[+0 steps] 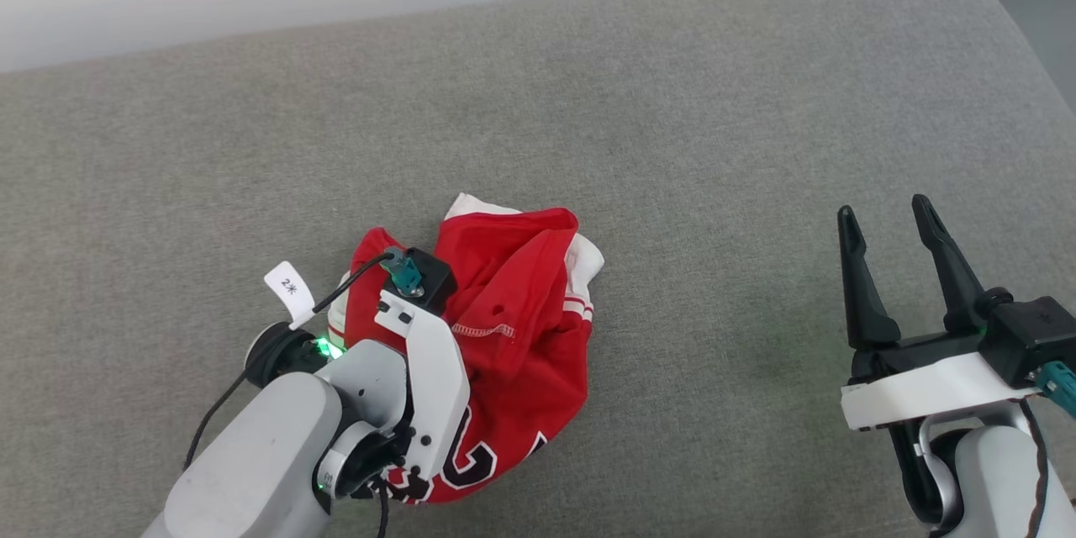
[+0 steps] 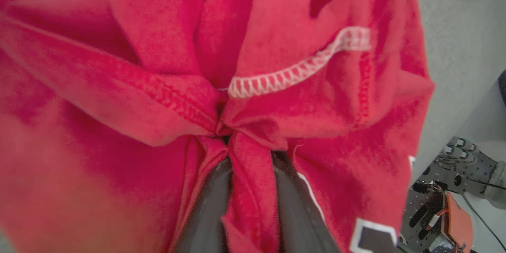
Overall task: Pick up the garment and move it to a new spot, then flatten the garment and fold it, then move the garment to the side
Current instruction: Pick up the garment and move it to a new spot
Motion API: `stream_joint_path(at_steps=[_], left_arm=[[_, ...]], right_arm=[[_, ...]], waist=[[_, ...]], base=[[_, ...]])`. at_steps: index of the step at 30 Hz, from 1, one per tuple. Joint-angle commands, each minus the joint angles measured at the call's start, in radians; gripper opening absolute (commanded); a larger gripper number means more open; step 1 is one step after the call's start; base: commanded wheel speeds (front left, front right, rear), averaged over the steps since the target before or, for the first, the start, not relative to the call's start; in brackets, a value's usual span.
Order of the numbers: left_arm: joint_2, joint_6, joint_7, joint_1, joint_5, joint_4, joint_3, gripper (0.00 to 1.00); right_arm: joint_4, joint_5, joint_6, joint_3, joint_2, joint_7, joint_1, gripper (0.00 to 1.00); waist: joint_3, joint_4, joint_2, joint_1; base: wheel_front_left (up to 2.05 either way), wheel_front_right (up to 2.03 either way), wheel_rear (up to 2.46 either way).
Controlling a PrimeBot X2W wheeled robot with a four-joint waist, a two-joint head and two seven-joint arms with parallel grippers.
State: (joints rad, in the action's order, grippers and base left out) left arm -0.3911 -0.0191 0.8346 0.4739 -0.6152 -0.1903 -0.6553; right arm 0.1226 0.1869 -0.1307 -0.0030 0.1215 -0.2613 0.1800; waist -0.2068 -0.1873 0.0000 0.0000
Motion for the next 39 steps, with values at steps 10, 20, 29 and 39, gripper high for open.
stream_joint_path(at_steps=[10,20,29,39], left_arm=[[-0.018,-0.025,-0.139,0.015,0.000,0.014,0.048,1.00],[-0.077,-0.033,-0.472,-0.044,0.049,0.117,0.151,1.00],[-0.106,0.039,-0.810,-0.228,0.060,0.155,0.281,1.00],[-0.109,0.075,-1.041,-0.448,0.002,0.121,0.400,1.00]], right_arm=[[0.008,0.007,0.000,0.006,0.023,-0.005,-0.031,1.00],[0.018,0.014,0.000,0.000,0.040,-0.005,-0.064,1.00],[0.036,0.015,0.000,-0.017,0.053,-0.005,-0.094,1.00],[0.042,0.002,0.000,-0.035,0.051,-0.005,-0.129,1.00]], waist=[[0.071,0.054,0.0000,0.0000],[0.134,0.110,0.0000,0.0000],[0.181,0.145,0.0000,0.0000],[0.217,0.184,0.0000,0.0000]], base=[[0.00,0.00,0.00],[0.00,0.00,0.00],[0.00,0.00,0.00],[0.00,0.00,0.00]])
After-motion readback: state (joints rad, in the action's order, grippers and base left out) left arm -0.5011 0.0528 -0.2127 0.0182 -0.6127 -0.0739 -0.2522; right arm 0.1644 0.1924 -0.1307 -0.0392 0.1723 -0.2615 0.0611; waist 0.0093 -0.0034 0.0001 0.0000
